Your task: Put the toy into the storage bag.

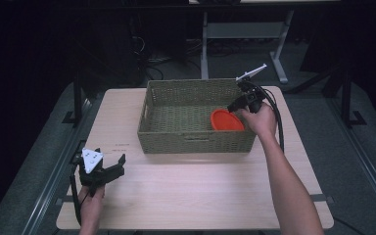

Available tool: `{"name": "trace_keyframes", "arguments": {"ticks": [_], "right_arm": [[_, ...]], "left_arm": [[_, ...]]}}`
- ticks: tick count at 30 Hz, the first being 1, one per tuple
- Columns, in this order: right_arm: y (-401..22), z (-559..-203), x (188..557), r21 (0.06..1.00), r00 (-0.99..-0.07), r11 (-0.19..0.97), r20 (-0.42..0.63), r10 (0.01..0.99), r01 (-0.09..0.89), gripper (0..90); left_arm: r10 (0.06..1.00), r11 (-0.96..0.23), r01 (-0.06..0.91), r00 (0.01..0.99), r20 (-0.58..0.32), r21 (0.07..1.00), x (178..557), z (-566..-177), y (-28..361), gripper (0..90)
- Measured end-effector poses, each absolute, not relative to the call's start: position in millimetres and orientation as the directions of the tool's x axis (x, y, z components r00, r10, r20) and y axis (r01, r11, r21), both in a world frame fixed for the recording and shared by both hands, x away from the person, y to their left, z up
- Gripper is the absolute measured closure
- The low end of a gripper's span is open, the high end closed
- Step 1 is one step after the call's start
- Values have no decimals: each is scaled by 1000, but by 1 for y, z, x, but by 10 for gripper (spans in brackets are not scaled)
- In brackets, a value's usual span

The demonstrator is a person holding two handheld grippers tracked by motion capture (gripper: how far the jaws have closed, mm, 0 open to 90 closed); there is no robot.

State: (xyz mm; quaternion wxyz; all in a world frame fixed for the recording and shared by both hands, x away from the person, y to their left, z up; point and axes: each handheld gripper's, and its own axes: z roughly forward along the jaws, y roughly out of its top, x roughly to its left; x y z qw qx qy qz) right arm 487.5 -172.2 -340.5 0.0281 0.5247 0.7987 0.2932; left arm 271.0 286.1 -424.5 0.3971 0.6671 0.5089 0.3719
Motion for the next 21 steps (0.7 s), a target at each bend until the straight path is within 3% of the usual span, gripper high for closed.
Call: {"name": "trace_keyframes", "arguments": {"ticks": [21], "right_arm": [[-199,-336,466,560,-487,222,383,785,798,579]], "left_arm": [[976,-164,381,195,95,910,272,-424,285,128]]}}
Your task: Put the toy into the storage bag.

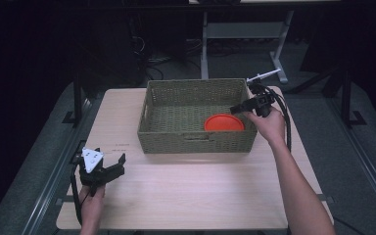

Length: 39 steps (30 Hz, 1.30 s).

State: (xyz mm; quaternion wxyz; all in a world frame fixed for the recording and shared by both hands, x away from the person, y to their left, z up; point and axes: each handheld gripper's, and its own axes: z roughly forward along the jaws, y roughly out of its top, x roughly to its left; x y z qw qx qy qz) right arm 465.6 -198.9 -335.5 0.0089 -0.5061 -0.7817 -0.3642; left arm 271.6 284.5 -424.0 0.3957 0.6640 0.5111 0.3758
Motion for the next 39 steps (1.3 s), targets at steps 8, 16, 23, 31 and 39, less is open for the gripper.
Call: {"name": "trace_keyframes", "arguments": {"ticks": [8,16,23,31,39], "right_arm": [[-214,-327,446,588,-514,213,410,753,780,516],[-223,-326,434,590,-514,201,429,743,782,468],[-232,-322,423,603,-510,165,461,727,780,421],[-239,-322,415,599,-510,165,469,721,784,396],[-248,-321,404,611,-519,168,459,721,774,397]], "left_arm": [[973,-172,377,208,97,910,272,-424,283,128],[973,-171,376,208,97,911,270,-423,283,128],[973,-175,374,209,101,911,269,-423,283,127],[972,-178,374,212,103,910,269,-424,283,128],[970,-185,371,215,110,910,269,-424,283,128]]}}
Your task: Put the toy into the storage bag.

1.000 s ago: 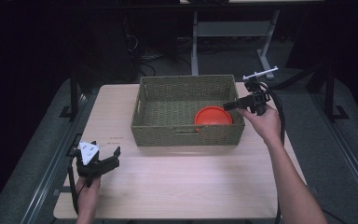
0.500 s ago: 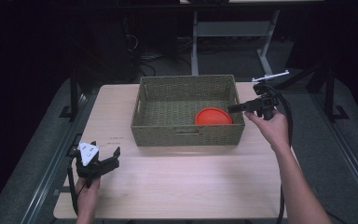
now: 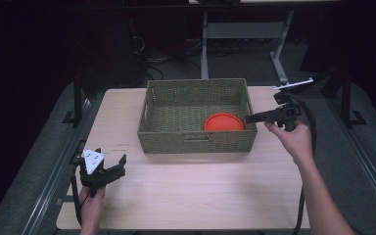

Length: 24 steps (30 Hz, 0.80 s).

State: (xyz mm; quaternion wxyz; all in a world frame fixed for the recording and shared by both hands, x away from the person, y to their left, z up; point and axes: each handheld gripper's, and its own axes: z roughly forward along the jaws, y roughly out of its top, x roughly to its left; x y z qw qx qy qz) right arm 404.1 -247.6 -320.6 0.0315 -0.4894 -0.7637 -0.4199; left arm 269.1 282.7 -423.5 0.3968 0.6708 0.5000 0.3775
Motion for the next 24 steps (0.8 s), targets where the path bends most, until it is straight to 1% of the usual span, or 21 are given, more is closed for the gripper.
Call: {"name": "trace_keyframes", "arguments": {"ticks": [11,19,24], "right_arm": [[-260,-322,389,618,-521,162,461,718,770,380],[-270,-322,375,630,-526,159,453,719,760,348],[-277,-326,369,631,-523,146,466,714,762,341]], "left_arm": [[971,-186,374,213,111,908,270,-424,282,127],[971,-186,373,214,111,909,269,-424,282,128],[970,-189,371,216,114,909,269,-424,282,128]]}}
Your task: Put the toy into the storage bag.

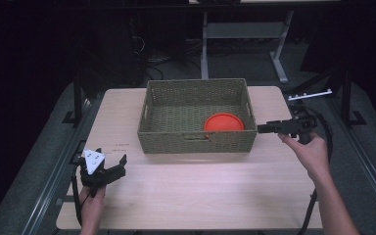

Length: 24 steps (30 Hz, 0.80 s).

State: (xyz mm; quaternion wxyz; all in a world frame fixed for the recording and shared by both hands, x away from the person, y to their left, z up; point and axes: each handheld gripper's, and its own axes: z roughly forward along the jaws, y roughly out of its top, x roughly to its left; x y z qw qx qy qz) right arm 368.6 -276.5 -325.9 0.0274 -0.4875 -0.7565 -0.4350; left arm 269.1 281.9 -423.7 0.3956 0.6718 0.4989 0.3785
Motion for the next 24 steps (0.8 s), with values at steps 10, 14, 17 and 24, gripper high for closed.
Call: {"name": "trace_keyframes", "arguments": {"ticks": [10,14,17,24], "right_arm": [[-286,-340,356,620,-517,144,478,710,771,333],[-290,-347,353,615,-512,140,485,709,776,331],[-295,-354,351,610,-505,129,497,706,782,327],[-304,-366,345,595,-482,110,513,711,796,324]], "left_arm": [[970,-190,372,217,114,909,269,-424,282,128],[969,-192,372,217,116,908,269,-424,282,127],[969,-193,373,217,116,908,269,-424,281,127],[970,-190,370,215,115,909,269,-424,281,128]]}}
